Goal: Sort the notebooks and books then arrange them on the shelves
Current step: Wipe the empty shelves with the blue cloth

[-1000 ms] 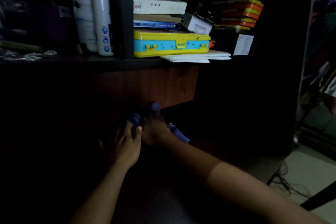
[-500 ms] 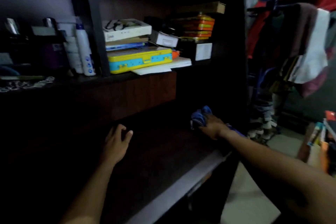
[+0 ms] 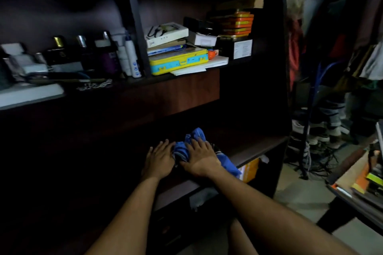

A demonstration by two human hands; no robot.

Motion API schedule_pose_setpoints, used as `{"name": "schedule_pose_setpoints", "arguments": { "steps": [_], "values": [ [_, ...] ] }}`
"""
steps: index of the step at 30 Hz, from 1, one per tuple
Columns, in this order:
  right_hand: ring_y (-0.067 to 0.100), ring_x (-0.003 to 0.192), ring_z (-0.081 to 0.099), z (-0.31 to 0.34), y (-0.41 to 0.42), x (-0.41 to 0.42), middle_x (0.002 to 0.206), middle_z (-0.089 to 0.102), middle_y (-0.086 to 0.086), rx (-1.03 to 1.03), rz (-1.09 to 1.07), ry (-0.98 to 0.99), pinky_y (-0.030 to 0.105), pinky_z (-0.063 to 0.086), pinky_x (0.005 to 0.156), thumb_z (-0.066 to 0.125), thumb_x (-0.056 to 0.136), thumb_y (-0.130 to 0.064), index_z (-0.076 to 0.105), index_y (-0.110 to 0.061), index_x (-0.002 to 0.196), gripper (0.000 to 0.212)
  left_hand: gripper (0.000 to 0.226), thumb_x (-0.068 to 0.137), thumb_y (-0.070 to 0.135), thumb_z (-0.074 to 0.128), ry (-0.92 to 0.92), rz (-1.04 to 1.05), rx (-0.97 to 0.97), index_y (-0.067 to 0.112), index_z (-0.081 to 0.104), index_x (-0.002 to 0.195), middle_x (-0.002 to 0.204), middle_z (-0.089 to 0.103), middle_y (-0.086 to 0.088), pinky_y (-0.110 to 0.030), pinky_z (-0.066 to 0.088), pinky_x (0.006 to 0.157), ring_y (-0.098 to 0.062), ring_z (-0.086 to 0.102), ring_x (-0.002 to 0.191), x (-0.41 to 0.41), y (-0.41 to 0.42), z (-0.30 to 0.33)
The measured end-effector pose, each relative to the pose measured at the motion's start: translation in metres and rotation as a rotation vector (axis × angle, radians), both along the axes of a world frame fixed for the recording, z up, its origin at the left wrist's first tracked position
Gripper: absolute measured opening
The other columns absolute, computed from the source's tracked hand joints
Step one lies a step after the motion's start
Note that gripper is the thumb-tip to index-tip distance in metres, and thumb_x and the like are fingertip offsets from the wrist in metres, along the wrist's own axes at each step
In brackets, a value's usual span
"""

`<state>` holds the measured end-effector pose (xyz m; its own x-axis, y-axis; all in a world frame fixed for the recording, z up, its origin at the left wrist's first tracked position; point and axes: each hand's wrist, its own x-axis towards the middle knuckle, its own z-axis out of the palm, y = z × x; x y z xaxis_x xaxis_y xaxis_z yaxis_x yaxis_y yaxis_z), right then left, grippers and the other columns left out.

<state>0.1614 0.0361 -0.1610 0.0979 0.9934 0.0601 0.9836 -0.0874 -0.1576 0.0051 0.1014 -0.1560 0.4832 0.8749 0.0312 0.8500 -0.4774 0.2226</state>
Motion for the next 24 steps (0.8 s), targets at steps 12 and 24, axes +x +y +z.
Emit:
{"name": "schedule_pose_setpoints", "arguments": {
  "steps": [12, 24],
  "values": [
    [0.027, 0.155, 0.008, 0.011, 0.019, 0.074, 0.168, 0.012, 0.005, 0.0, -0.159, -0.063, 0.044, 0.007, 0.123, 0.041, 0.097, -0.061, 0.017, -0.021, 0.16, 0.078, 0.039, 0.102, 0.05, 0.043, -0.026, -0.032, 0.1, 0.028, 0.055, 0.131, 0.142, 0.054, 0.005, -0.038, 0.034, 0.107, -0.02, 0.049, 0.127, -0.043, 0.019, 0.02],
    [0.035, 0.151, 0.018, 0.009, 0.131, 0.145, 0.164, 0.022, 0.014, 0.067, -0.41, 0.063, 0.053, 0.015, 0.122, 0.039, 0.101, -0.047, 0.021, -0.011, 0.157, 0.069, 0.037, 0.098, 0.06, 0.039, -0.075, 0.146, 0.198, 0.029, 0.059, 0.094, 0.108, 0.056, 0.008, -0.036, 0.042, 0.082, -0.023, 0.058, 0.107, -0.045, 0.115, 0.007]
  ]
}}
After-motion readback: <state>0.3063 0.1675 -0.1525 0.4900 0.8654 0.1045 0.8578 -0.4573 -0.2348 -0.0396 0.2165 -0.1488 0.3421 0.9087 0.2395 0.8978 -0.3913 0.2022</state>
